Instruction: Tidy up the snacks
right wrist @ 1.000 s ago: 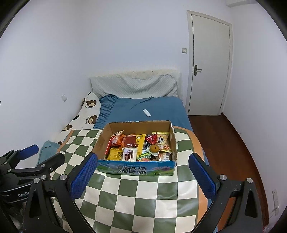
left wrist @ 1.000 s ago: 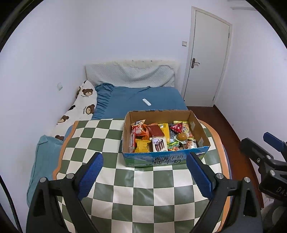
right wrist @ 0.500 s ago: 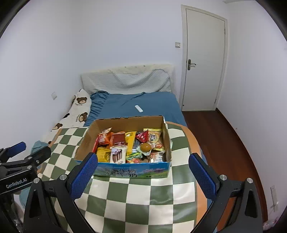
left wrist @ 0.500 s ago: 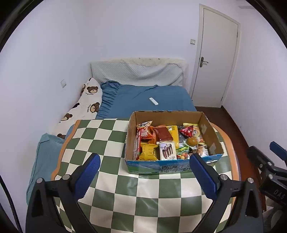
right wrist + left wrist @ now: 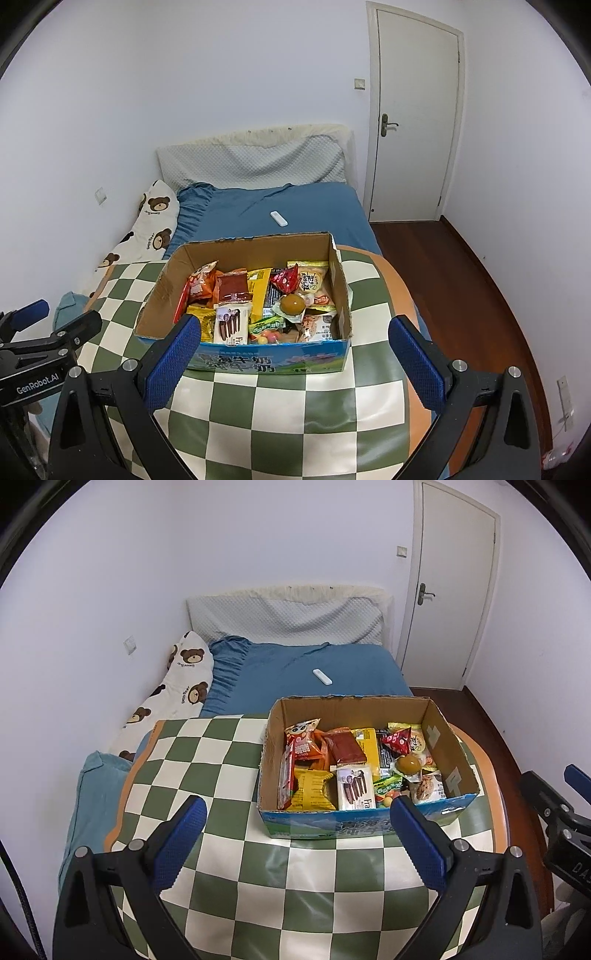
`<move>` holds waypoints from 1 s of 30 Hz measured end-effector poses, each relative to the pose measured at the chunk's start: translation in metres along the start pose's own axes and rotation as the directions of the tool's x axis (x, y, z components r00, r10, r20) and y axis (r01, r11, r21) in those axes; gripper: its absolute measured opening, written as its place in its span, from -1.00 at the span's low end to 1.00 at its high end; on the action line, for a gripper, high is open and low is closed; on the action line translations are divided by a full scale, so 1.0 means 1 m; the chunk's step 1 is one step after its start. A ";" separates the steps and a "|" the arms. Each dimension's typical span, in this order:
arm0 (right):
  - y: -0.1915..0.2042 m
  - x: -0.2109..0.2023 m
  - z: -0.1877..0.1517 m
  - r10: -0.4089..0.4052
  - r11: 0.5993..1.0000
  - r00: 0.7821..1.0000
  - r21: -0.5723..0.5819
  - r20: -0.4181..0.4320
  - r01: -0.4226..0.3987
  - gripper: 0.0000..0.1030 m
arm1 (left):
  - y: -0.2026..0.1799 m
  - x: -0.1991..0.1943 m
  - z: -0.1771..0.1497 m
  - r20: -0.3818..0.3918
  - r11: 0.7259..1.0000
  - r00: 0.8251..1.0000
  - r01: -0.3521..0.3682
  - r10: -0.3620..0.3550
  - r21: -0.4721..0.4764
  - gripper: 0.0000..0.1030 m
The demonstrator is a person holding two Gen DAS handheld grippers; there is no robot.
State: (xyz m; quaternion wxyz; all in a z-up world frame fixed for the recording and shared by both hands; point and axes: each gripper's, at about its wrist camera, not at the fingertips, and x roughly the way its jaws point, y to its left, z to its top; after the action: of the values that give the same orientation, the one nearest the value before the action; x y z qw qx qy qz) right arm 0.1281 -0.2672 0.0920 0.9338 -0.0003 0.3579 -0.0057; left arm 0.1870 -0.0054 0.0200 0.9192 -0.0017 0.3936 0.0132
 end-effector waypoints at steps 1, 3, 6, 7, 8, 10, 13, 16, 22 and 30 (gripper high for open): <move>0.001 0.001 0.000 0.000 1.000 1.000 -0.002 -0.001 0.000 1.00 | 0.000 -0.001 0.000 0.001 1.000 1.000 0.001 -0.001 -0.001 0.98; 0.002 0.001 -0.001 0.001 1.000 1.000 -0.003 -0.002 -0.001 1.00 | 0.000 -0.001 0.000 0.001 1.000 1.000 0.000 0.000 0.001 0.98; 0.003 0.002 -0.002 0.002 1.000 1.000 -0.005 -0.008 -0.002 1.00 | 0.000 -0.002 0.000 -0.002 1.000 1.000 -0.001 0.000 0.000 0.98; 0.003 0.003 -0.003 0.001 1.000 1.000 -0.007 -0.008 -0.001 1.00 | 0.001 -0.003 -0.001 -0.005 1.000 1.000 0.000 0.000 -0.001 0.98; 0.004 0.002 -0.003 -0.001 1.000 1.000 -0.008 -0.008 0.000 1.00 | 0.002 -0.003 0.000 -0.005 1.000 1.000 0.000 0.000 -0.003 0.98; 0.005 0.002 -0.004 0.001 1.000 1.000 -0.008 -0.008 -0.001 1.00 | 0.002 -0.003 0.000 -0.003 1.000 1.000 0.000 0.000 0.000 0.98; 0.005 0.002 -0.004 -0.002 1.000 1.000 -0.010 -0.005 0.002 1.00 | 0.002 -0.003 0.000 -0.004 1.000 1.000 0.002 -0.002 -0.001 0.98; 0.005 0.000 -0.004 0.001 1.000 1.000 -0.007 -0.004 -0.001 1.00 | 0.002 -0.003 -0.001 -0.002 1.000 1.000 0.002 -0.002 0.000 0.98; 0.006 0.000 -0.003 0.007 1.000 1.000 -0.008 -0.003 -0.007 1.00 | 0.003 -0.004 0.000 0.001 1.000 1.000 0.000 0.000 0.001 0.98; 0.004 -0.003 -0.003 0.009 1.000 1.000 -0.004 -0.006 -0.009 1.00 | 0.000 -0.004 0.000 -0.001 1.000 1.000 -0.001 0.001 0.005 0.98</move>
State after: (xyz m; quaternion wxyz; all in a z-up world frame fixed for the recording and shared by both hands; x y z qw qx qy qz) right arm 0.1243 -0.2633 0.0917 0.9326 -0.0008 0.3608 -0.0006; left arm 0.1842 -0.0058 0.0233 0.9190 0.0005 0.3941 0.0128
